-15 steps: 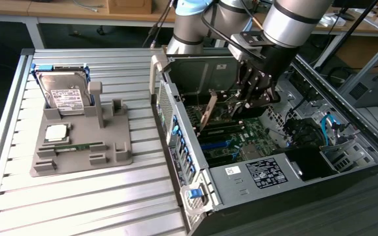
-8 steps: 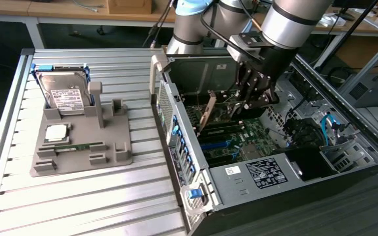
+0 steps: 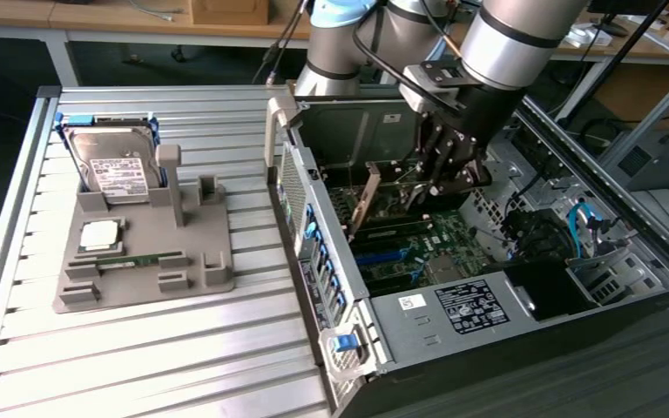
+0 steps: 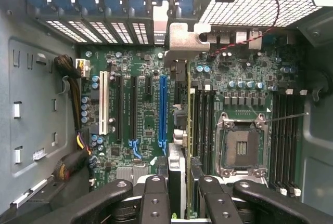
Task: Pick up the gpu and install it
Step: 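Insert the gpu into the slot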
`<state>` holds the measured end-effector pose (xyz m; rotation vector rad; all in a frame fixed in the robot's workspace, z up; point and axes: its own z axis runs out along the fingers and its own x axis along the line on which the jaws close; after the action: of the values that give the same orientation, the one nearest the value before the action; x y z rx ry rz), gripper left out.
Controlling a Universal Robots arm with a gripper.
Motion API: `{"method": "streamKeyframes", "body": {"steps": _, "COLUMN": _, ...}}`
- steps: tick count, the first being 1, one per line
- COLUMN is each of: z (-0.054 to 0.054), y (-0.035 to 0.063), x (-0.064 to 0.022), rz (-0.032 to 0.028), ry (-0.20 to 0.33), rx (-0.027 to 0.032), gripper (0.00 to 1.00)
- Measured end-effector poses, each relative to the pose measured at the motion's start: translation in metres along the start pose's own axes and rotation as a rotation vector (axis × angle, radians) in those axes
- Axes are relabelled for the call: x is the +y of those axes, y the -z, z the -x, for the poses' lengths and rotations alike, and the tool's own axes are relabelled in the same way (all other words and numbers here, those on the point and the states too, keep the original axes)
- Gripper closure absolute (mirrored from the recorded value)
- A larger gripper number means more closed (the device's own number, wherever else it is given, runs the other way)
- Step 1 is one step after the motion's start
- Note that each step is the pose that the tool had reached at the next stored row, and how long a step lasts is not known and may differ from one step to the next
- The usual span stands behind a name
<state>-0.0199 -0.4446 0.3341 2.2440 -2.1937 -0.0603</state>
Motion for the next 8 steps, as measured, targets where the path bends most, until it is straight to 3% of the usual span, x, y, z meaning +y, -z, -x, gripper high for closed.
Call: {"method": "streamKeyframes", "body": {"steps": 8, "z": -0.0028, "y": -0.0030, "x": 0.0022, "rz": 0.0000, "ry": 0.000, "rx": 0.0001, "gripper": 0.73}}
